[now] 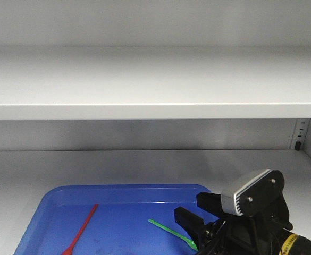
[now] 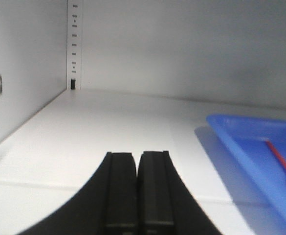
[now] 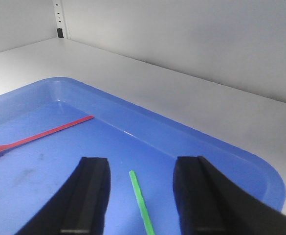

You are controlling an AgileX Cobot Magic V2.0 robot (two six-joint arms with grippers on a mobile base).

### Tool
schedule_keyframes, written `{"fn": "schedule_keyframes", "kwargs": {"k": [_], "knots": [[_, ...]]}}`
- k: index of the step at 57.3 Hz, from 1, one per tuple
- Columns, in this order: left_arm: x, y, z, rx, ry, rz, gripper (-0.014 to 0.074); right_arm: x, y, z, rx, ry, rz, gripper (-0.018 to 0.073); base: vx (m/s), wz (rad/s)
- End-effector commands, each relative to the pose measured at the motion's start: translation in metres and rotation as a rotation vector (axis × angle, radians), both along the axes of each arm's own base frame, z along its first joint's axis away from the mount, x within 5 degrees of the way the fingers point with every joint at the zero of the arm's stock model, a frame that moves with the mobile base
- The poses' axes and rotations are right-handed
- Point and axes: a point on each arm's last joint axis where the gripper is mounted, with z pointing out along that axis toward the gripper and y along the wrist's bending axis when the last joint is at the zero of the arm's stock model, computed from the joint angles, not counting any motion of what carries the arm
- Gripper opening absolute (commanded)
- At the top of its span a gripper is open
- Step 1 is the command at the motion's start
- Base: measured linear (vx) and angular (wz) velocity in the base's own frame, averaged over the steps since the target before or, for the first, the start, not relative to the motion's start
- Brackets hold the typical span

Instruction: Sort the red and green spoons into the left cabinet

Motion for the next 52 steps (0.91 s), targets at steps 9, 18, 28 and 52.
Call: {"fn": "schedule_keyframes", "kwargs": {"k": [9,18,28,52], "knots": [[0.001,0.001,-0.018,-0.047,-0.043,0.004,-0.0007,-0.001,0.002,0.022,0.073,-0.088,0.026,0.0367,0.0,0.0],[0.001,0.001,-0.019,-0.023,-0.043,0.006,-0.0006,-0.001,0.002,0.022,0.073,-0.088,0.026,0.0367,0.0,0.0],[0.001,0.001,-0.019,-0.024,-0.043,0.005,-0.0006,-0.001,0.002,0.022,0.073,-0.088,0.026,0.0367,0.0,0.0],[0.001,0.001,-0.019,-0.024,-0.043,0.005,-0.0006,-0.001,0.002,0.022,0.073,-0.088,0.026,0.0367,0.0,0.0]]}}
